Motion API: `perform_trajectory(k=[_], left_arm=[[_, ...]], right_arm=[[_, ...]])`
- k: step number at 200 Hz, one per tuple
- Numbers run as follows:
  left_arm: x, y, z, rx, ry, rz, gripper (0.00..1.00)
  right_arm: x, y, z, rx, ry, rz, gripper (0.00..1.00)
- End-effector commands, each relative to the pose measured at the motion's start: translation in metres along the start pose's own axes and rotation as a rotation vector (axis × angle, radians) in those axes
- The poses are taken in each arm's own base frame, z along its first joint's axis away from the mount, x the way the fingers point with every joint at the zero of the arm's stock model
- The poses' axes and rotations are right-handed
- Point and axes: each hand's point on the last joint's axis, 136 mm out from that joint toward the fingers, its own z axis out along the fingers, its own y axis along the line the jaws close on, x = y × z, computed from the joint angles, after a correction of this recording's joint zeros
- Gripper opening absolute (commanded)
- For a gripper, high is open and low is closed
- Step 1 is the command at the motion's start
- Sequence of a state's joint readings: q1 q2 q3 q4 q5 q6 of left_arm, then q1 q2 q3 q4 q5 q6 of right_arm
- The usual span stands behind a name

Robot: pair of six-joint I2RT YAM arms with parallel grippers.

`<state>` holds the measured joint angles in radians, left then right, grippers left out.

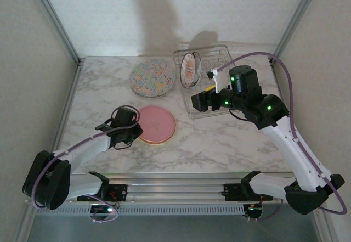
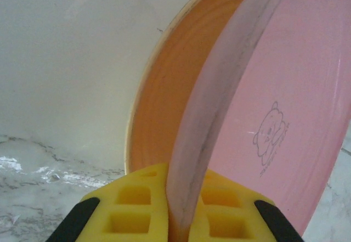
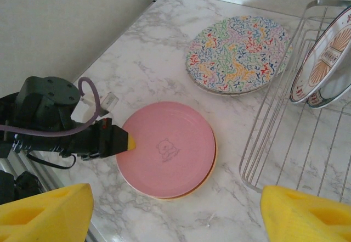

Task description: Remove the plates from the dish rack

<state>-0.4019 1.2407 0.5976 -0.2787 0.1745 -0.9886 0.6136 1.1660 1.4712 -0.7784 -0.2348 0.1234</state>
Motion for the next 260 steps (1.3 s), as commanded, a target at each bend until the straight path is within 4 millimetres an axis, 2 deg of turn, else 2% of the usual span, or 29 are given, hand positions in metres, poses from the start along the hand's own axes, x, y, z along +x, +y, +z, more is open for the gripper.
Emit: perform_trajectory(k=[1, 40, 89, 115, 148, 162, 175, 196, 222, 260], left_arm=[[-0.014, -0.012, 0.0, 0.023, -0.043, 0.016, 0.0], [-0.013, -0.011, 0.005, 0.01, -0.033, 0.023, 0.01], [-0.011, -0.011, 0.004, -0.007, -0.014, 0.038, 0.29], [-0.014, -0.013, -0.003, -0.02, -0.023, 0.044, 0.42], [-0.018, -0.016, -0.015, -0.047, -0.043, 0.062, 0.65], [-0.02, -0.016, -0.02, -0.058, -0.054, 0.069, 0.79], [-0.022, -0.016, -0.026, -0.069, -0.067, 0.076, 0.84], [-0.026, -0.021, -0.038, -0.063, -0.099, 0.077, 0.86], [-0.038, -0.036, -0.061, -0.022, -0.163, 0.064, 0.86], [-0.057, -0.081, -0.115, 0.145, -0.263, 0.051, 0.85]], right_arm=[[-0.005, 0.002, -0.002, -0.001, -0.022, 0.001, 0.8], [-0.007, 0.002, 0.001, -0.002, -0.022, -0.001, 0.8], [-0.008, 0.002, 0.007, -0.007, -0.016, 0.005, 0.81], [-0.009, 0.002, 0.01, -0.009, -0.014, 0.005, 0.81], [-0.011, -0.006, 0.016, 0.032, -0.007, 0.016, 0.81], [-0.011, -0.017, 0.02, 0.092, -0.001, 0.031, 0.81], [-0.012, -0.029, 0.025, 0.152, 0.011, 0.035, 0.81], [-0.015, -0.057, 0.035, 0.297, 0.032, 0.046, 0.79], [-0.03, -0.093, 0.048, 0.446, 0.023, 0.057, 0.73], [-0.047, -0.145, 0.084, 0.48, -0.005, 0.136, 0.67]])
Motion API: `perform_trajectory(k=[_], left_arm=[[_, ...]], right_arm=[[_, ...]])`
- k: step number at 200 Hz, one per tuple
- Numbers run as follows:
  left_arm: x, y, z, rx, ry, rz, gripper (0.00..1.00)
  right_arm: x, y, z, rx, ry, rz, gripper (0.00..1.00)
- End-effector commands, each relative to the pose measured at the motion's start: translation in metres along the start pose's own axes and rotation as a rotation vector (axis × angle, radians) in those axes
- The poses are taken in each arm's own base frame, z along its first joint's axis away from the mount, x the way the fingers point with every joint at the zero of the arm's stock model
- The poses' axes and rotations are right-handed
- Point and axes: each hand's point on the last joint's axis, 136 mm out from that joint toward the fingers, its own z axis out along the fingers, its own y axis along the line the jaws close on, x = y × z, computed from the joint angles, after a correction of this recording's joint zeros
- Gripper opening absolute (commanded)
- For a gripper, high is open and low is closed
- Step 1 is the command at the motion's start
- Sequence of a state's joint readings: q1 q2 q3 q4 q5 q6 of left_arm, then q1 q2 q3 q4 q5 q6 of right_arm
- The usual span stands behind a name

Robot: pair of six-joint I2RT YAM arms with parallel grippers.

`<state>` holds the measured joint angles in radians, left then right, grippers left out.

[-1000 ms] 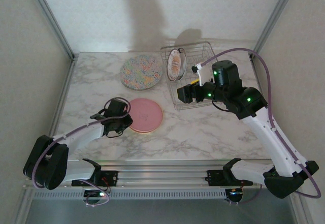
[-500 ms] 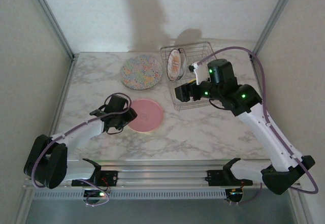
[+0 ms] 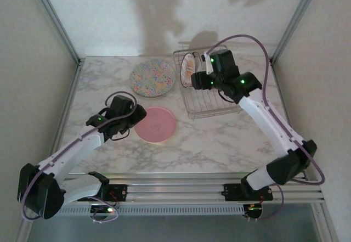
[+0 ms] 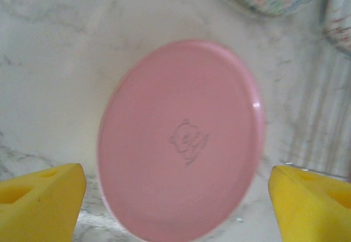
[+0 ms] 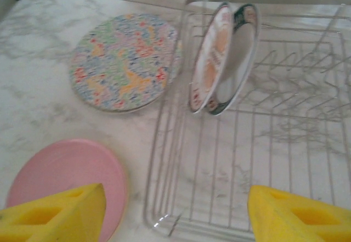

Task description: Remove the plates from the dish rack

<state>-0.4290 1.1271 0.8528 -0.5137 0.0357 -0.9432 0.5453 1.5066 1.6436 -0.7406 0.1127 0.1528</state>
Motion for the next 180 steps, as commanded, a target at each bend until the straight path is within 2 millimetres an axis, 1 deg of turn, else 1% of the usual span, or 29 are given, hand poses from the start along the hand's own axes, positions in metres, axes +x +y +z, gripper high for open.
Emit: perform_trajectory(k=[1, 30, 49, 71, 98, 120, 148, 180], left_arm=[[-0.025, -0.028, -0.037, 0.086, -0.098, -0.019, 0.85], [-0.047, -0.068, -0.082, 0.256, -0.166, -0.031, 0.84], [-0.055, -0.093, -0.112, 0.386, -0.193, -0.033, 0.83], [-0.062, -0.113, -0.14, 0.494, -0.214, -0.032, 0.82], [-0.065, -0.133, -0.172, 0.618, -0.224, -0.022, 0.81], [-0.068, -0.139, -0.192, 0.677, -0.24, -0.026, 0.8], [-0.07, -0.138, -0.207, 0.7, -0.254, -0.039, 0.78], [-0.073, -0.143, -0.224, 0.758, -0.277, -0.046, 0.78]], right_arm=[[-0.026, -0.028, 0.024, 0.059, -0.053, 0.072, 0.67], [-0.036, -0.044, 0.069, 0.038, -0.023, 0.111, 0.63], [-0.041, -0.047, 0.095, 0.012, -0.015, 0.115, 0.59], [-0.041, -0.055, 0.124, 0.002, -0.005, 0.128, 0.51], [-0.038, -0.063, 0.151, -0.006, 0.027, 0.135, 0.46], [-0.034, -0.073, 0.166, 0.018, 0.052, 0.137, 0.43], [-0.029, -0.079, 0.178, 0.037, 0.067, 0.131, 0.41], [-0.022, -0.078, 0.193, 0.025, 0.09, 0.129, 0.4]])
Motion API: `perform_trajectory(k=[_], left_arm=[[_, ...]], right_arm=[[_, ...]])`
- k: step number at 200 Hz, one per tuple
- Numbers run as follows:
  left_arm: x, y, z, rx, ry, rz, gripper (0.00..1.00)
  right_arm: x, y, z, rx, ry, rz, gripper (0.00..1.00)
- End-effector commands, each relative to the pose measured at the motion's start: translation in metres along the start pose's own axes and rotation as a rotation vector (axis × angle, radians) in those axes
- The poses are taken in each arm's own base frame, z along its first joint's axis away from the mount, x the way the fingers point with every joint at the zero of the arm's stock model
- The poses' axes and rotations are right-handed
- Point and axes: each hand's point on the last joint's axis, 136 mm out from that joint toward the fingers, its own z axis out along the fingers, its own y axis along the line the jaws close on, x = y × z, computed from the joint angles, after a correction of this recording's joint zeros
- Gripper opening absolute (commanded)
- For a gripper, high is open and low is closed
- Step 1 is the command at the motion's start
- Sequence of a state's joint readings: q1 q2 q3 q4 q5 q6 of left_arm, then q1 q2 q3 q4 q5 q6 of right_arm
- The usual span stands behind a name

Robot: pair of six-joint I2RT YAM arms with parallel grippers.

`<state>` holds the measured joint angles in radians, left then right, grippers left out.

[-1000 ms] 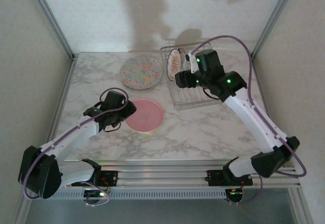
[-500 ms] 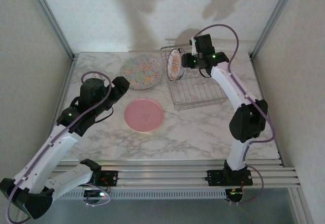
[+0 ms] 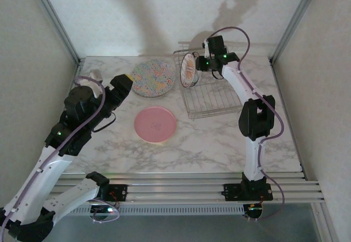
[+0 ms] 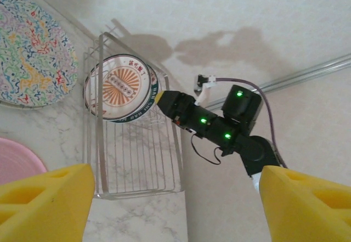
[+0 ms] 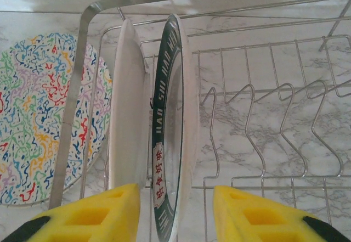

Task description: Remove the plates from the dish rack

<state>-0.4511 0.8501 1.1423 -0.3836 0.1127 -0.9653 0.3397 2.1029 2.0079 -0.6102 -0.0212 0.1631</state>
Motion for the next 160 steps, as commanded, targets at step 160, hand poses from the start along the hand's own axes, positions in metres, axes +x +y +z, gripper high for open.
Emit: perform_trajectory(k=[160], left_arm=[[-0.021, -0.034, -0.022, 0.105, -0.078, -0.04, 0.75]], right_arm=[[-0.003, 0.002, 0.045, -0.033, 0.025, 0.02, 0.22]])
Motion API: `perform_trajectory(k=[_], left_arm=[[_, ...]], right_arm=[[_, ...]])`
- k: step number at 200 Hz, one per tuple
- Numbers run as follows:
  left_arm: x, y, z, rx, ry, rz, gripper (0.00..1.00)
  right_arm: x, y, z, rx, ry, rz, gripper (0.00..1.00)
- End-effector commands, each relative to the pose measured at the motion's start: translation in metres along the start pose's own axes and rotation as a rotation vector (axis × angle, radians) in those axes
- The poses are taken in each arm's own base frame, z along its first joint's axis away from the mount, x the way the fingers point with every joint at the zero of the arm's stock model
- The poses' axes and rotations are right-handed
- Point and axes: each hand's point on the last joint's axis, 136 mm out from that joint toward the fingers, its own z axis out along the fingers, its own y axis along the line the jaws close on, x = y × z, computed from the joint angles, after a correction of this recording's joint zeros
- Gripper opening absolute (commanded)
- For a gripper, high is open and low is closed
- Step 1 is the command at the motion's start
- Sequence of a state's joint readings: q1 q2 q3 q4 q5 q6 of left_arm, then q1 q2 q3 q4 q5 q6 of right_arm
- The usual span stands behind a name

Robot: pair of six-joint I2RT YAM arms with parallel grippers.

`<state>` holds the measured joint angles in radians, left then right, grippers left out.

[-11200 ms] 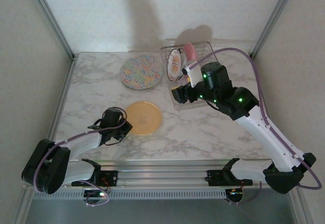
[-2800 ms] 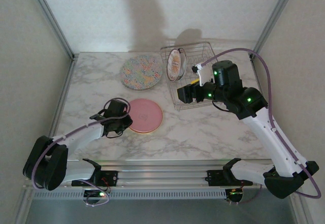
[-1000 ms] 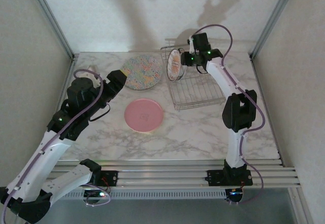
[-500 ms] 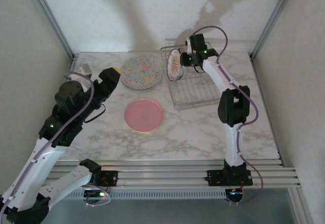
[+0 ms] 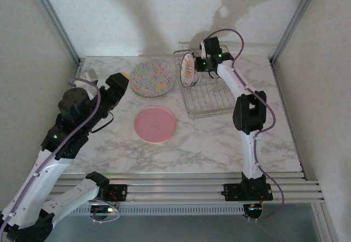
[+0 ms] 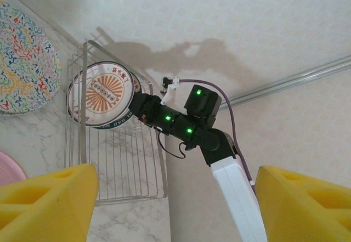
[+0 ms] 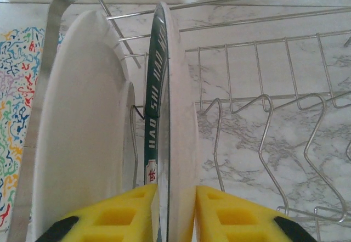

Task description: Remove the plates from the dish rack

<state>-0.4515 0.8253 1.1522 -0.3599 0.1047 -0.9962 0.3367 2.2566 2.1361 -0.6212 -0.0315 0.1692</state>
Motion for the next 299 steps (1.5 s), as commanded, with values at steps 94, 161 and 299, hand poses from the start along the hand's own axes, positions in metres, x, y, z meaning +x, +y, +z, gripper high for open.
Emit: perform_trajectory(k=[94, 161, 299], left_arm=[[-0.022, -0.041, -0.006, 0.072, -0.053, 0.023, 0.74], [-0.02, -0.053, 0.008, 0.095, -0.026, 0.045, 0.74], [0.027, -0.064, 0.073, 0.122, 0.171, 0.068, 0.74]], right_arm=[[-0.029, 0.005, -0.025, 0.05, -0.082, -0.011, 0.0], [-0.059, -0.011, -0.081, 0.255, -0.201, -0.045, 0.0], [-0.083, -0.046, -0.243, 0.359, -0.432, -0.014, 0.0]])
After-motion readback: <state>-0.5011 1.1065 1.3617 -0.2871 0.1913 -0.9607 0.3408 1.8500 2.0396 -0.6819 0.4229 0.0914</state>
